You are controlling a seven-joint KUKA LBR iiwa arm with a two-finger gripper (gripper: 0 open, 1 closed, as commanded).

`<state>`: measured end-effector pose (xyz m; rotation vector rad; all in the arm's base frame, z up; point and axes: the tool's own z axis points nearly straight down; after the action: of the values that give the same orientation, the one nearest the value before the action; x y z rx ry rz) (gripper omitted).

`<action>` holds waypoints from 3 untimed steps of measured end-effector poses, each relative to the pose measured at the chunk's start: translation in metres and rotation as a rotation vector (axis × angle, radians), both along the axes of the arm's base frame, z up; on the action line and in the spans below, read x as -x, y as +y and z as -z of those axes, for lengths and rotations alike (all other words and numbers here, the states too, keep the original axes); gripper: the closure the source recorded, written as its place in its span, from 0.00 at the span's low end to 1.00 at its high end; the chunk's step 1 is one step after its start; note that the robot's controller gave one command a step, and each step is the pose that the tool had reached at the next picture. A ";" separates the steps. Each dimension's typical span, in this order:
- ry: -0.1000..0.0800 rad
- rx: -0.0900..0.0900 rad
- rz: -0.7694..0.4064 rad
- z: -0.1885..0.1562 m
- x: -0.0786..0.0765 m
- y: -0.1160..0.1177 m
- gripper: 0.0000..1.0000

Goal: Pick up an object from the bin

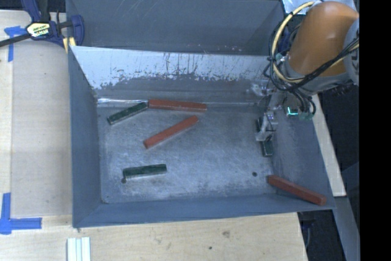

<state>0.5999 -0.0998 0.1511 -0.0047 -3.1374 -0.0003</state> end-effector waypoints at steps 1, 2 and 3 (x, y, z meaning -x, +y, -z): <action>0.001 -0.002 0.021 0.084 -0.025 0.135 0.00; -0.007 -0.003 -0.038 0.049 -0.002 0.193 0.00; -0.002 0.000 -0.065 0.051 0.005 0.204 0.00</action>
Offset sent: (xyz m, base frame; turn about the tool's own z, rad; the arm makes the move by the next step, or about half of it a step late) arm 0.0264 0.1303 -0.0811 0.0267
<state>0.5951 0.1038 0.1004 0.0969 -3.1375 0.0003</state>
